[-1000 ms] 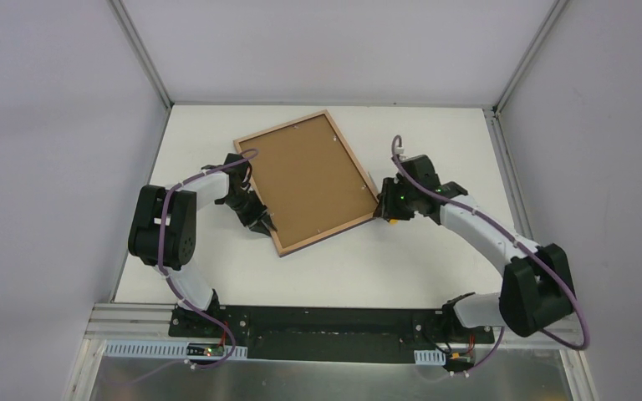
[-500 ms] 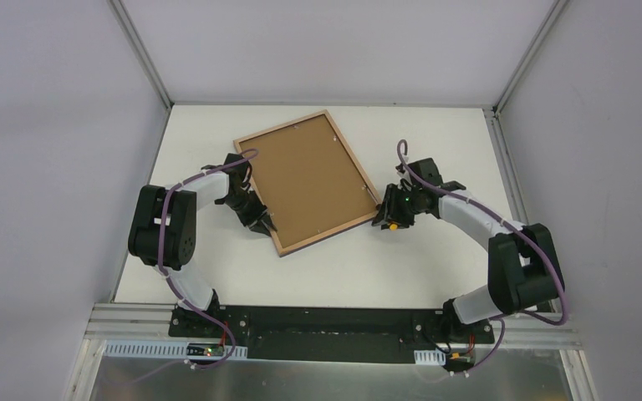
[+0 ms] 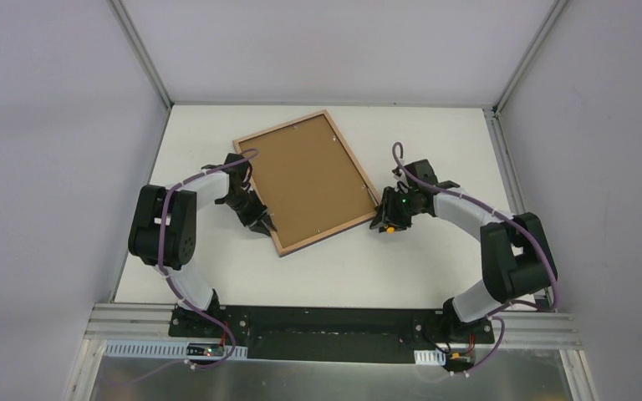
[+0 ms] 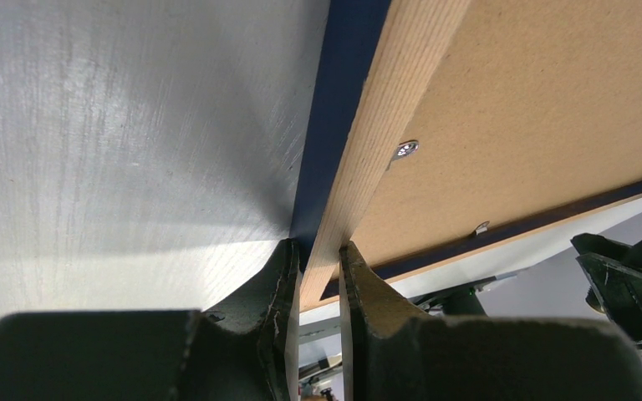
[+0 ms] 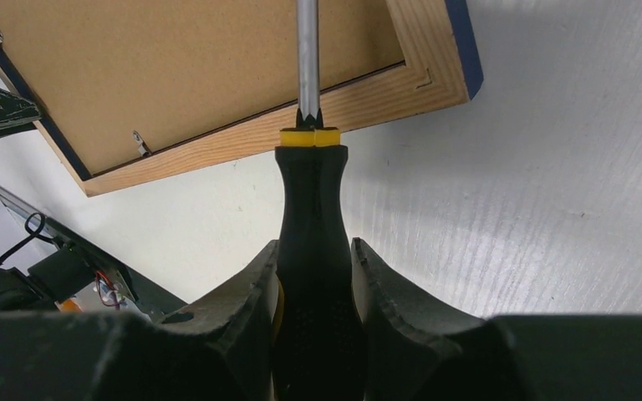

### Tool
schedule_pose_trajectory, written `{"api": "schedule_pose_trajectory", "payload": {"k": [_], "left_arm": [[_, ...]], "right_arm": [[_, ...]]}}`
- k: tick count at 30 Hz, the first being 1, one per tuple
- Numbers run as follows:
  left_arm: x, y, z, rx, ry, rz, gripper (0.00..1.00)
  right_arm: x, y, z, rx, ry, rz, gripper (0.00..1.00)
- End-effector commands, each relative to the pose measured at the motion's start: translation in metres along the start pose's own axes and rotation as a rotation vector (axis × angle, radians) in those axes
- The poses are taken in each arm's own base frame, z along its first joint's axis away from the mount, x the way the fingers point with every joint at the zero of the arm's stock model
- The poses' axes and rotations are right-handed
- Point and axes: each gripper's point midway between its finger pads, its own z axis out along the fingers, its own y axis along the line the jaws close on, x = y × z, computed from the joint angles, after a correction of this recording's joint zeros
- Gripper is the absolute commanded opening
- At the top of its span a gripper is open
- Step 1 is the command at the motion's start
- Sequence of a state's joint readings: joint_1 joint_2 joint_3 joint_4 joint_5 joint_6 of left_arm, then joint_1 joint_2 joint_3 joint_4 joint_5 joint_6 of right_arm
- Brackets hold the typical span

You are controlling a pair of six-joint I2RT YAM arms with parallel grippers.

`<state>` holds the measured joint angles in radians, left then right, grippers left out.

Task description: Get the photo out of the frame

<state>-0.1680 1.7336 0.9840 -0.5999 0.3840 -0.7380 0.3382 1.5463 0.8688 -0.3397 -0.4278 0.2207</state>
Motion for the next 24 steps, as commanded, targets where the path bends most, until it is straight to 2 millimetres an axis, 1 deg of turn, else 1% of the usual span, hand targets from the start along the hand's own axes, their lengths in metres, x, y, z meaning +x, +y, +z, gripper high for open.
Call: {"api": "schedule_pose_trajectory", "payload": {"k": [1,6,9,11,13,16,19,24], "left_arm": [[-0.007,0.049,0.015,-0.211,-0.035,-0.001,0.00],[-0.007,0.050,0.016,-0.214,-0.032,0.001,0.00],[-0.007,0.050,0.016,-0.215,-0.031,0.001,0.00],[-0.007,0.050,0.016,-0.215,-0.032,0.001,0.00],[-0.007,0.050,0.016,-0.216,-0.032,0.001,0.00],[-0.007,0.051,0.016,-0.218,-0.032,0.000,0.00],[-0.007,0.051,0.016,-0.218,-0.031,0.002,0.00],[-0.007,0.051,0.016,-0.217,-0.031,0.004,0.00]], "right_arm": [[-0.013,0.011,0.003,-0.038,-0.047,-0.047,0.00],[-0.012,0.017,0.000,0.047,-0.069,-0.160,0.00],[-0.013,0.018,-0.008,0.070,-0.097,-0.168,0.00],[-0.012,0.018,-0.015,0.075,-0.117,-0.168,0.00],[-0.009,0.016,-0.017,0.073,-0.123,-0.156,0.00],[-0.003,0.008,-0.011,0.078,-0.108,-0.132,0.00],[-0.005,0.003,-0.005,0.073,-0.104,-0.097,0.00],[-0.009,0.006,0.002,0.041,-0.076,-0.084,0.00]]}}
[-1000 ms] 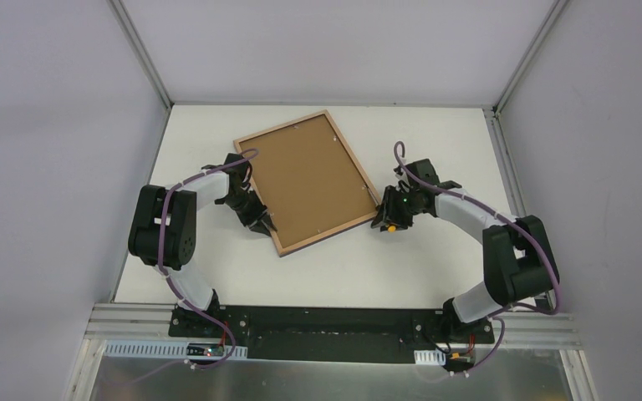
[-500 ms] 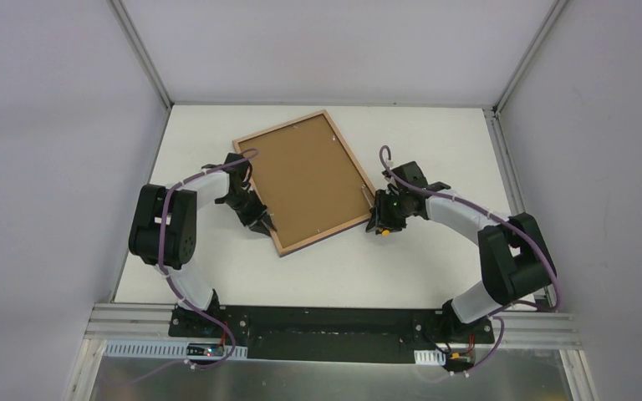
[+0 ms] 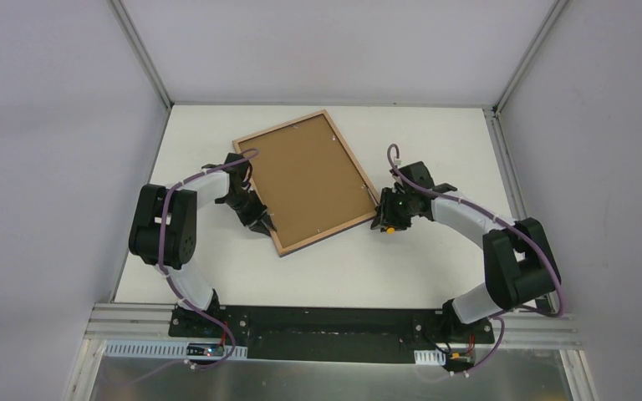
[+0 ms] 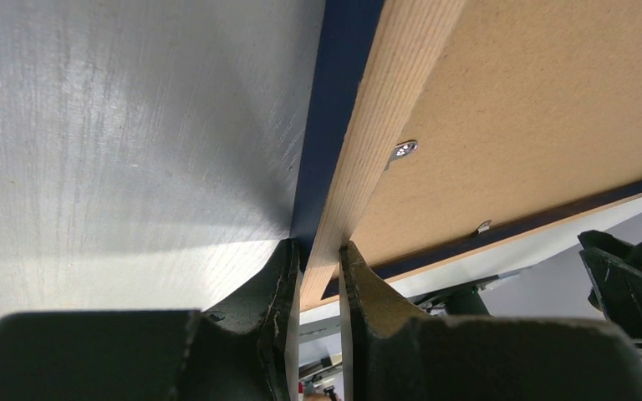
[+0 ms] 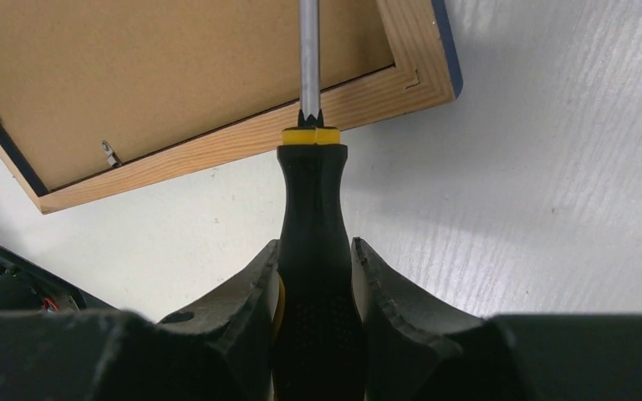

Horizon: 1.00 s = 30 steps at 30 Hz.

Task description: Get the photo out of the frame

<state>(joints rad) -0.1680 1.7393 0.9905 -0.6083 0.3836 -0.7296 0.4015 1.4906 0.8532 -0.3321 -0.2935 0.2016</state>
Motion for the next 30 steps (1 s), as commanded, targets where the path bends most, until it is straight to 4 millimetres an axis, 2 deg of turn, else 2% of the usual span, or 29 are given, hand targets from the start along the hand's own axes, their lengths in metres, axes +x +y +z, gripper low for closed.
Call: {"api": "schedule_pose_trajectory", "payload": {"k": [1,15,20,30], "left_arm": [[-0.006,0.050,0.016,-0.211,-0.036,-0.003,0.00],[-0.006,0.051,0.016,-0.215,-0.036,-0.006,0.00],[-0.006,0.050,0.015,-0.215,-0.036,-0.006,0.00],[-0.006,0.051,0.016,-0.218,-0.032,-0.008,0.00]], "right_arm": [[-0.008,0.007,0.006,-0.042,0.001,0.006,0.00],[-0.009,0.006,0.014,-0.024,0.011,-0.031,0.00],[-0.013,0.012,0.006,-0.016,-0.023,-0.056,0.00],[-0.007,0.014,-0.013,-0.030,-0.070,-0.051,0.00]]}}
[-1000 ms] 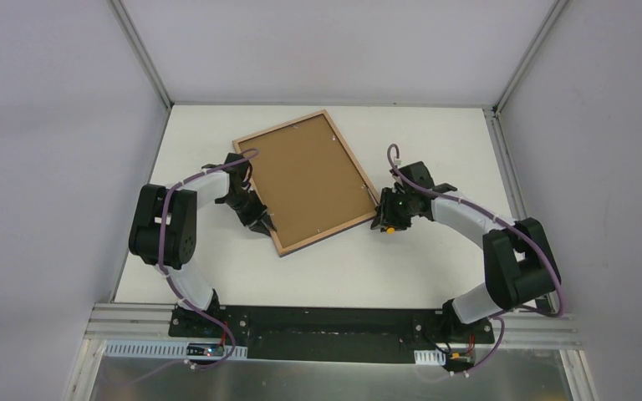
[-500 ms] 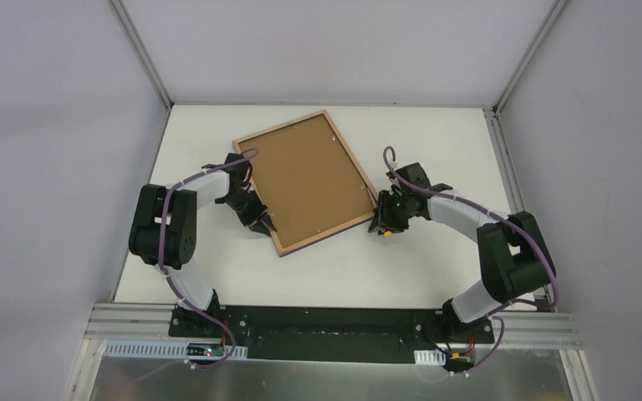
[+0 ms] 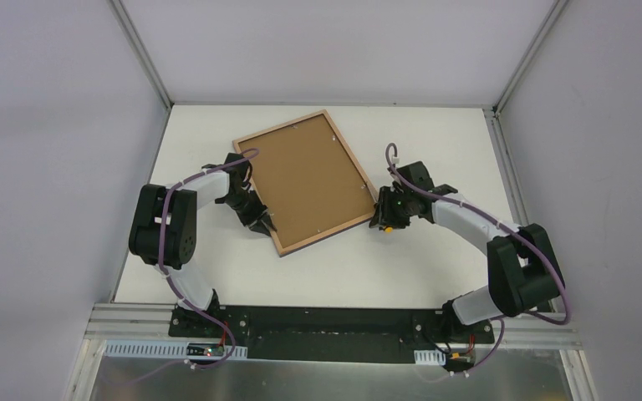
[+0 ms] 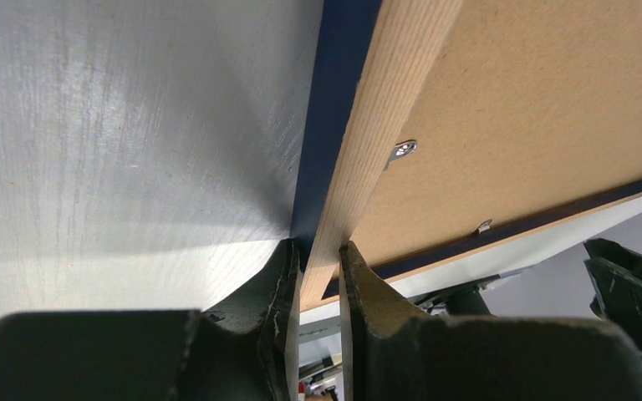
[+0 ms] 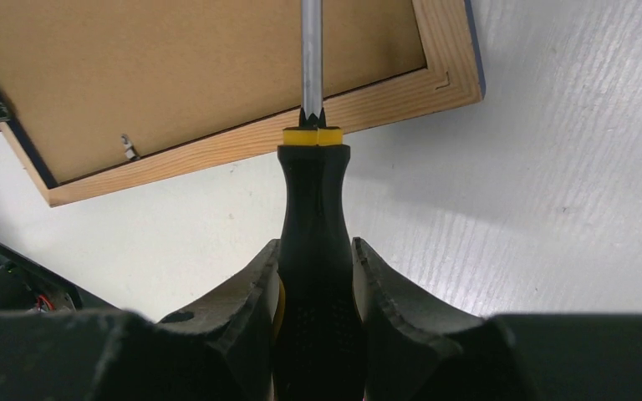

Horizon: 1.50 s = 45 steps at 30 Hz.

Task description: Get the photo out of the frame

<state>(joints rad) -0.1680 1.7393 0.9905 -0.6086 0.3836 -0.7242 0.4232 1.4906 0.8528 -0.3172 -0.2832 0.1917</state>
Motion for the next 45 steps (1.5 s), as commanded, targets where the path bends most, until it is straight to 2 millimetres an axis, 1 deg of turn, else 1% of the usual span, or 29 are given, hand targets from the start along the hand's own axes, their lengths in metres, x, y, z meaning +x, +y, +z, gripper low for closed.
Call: {"api": "schedule_pose_trajectory", "payload": {"k": [1,3,9,11,18,25,33,36,39,45], "left_arm": [[-0.006,0.051,0.017,-0.219,-0.030,-0.015,0.00],[-0.006,0.051,0.017,-0.219,-0.030,-0.015,0.00],[-0.007,0.050,0.016,-0.217,-0.032,-0.012,0.00],[-0.007,0.050,0.017,-0.218,-0.031,-0.015,0.00],[-0.007,0.051,0.016,-0.219,-0.033,-0.014,0.00],[-0.007,0.049,0.016,-0.215,-0.031,-0.011,0.00],[-0.007,0.050,0.016,-0.216,-0.027,-0.008,0.00],[-0.007,0.049,0.016,-0.218,-0.028,-0.003,0.00],[-0.008,0.049,0.015,-0.218,-0.029,0.002,0.00],[-0.008,0.050,0.015,-0.221,-0.029,0.007,0.00]], "right_arm": [[-0.007,0.007,-0.013,-0.022,-0.061,-0.015,0.00],[-0.003,0.003,-0.008,-0.008,-0.039,-0.007,0.00],[0.001,0.003,0.003,-0.020,0.014,0.012,0.00],[0.004,0.004,0.006,-0.024,0.030,0.016,0.00],[0.005,0.001,0.012,-0.017,0.050,0.025,0.00],[0.003,0.004,0.015,-0.035,0.053,0.008,0.00],[-0.008,0.006,0.019,-0.008,0.053,-0.046,0.00],[-0.010,0.010,0.022,-0.004,0.063,-0.073,0.00],[-0.009,0.012,0.025,-0.006,0.083,-0.083,0.00],[-0.001,0.020,0.031,-0.038,0.147,-0.096,0.00]]}}
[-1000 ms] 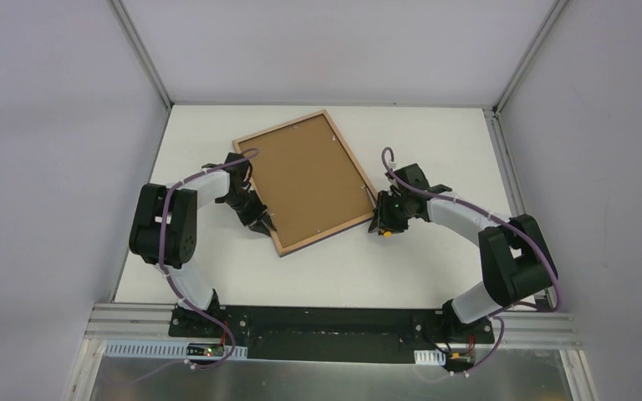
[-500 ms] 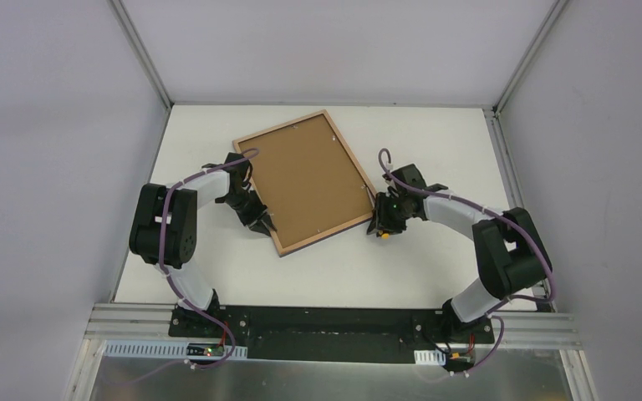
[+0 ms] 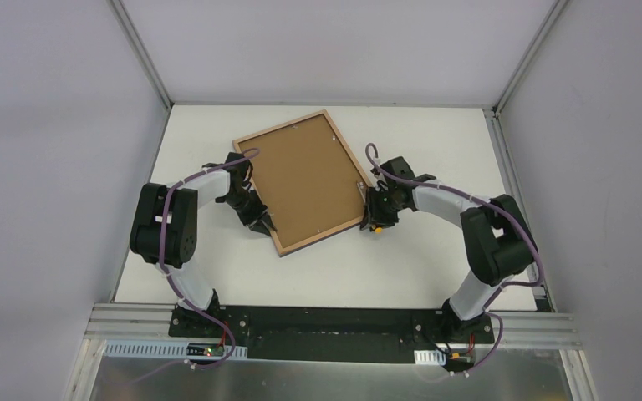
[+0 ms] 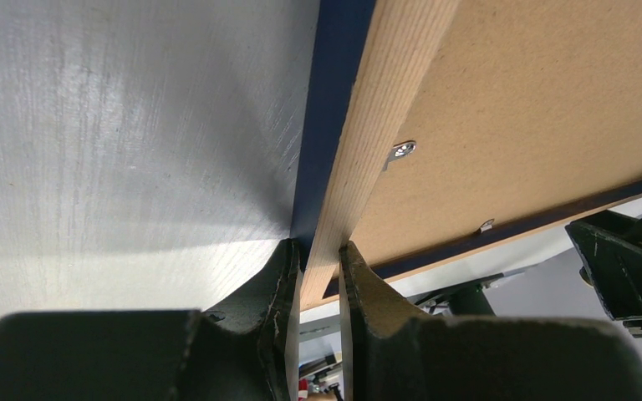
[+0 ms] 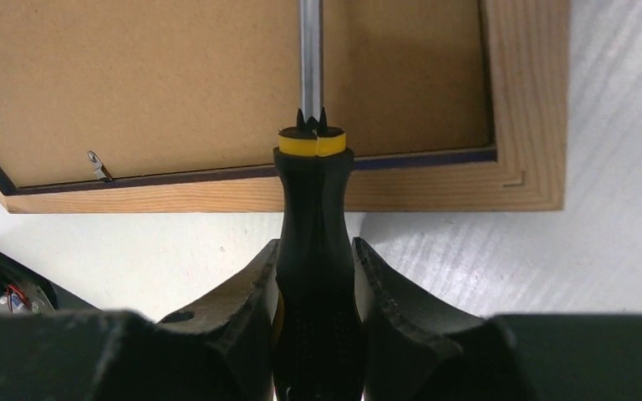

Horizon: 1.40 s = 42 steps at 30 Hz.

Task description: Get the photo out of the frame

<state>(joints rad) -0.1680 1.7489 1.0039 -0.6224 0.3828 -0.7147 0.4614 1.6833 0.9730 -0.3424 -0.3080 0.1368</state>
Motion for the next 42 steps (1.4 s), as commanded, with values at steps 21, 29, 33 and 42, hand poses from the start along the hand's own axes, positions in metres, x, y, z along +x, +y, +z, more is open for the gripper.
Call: {"api": "schedule_pose_trajectory", "payload": {"k": [21,29,33,42], "left_arm": [[0.020,0.031,0.017,-0.079,-0.036,-0.479,0.00],[0.040,-0.011,0.008,0.026,-0.113,-0.720,0.00],[0.056,-0.055,0.002,0.087,-0.099,-0.640,0.05],[0.066,-0.094,-0.034,0.215,-0.094,-0.185,0.68]], "right_arm": [[0.012,-0.001,-0.098,0.120,-0.194,0.127,0.00],[0.041,0.005,-0.102,0.039,-0.163,0.194,0.00],[0.047,0.010,-0.103,0.009,-0.148,0.190,0.00],[0.050,0.026,-0.096,-0.073,-0.080,0.180,0.00]]}}
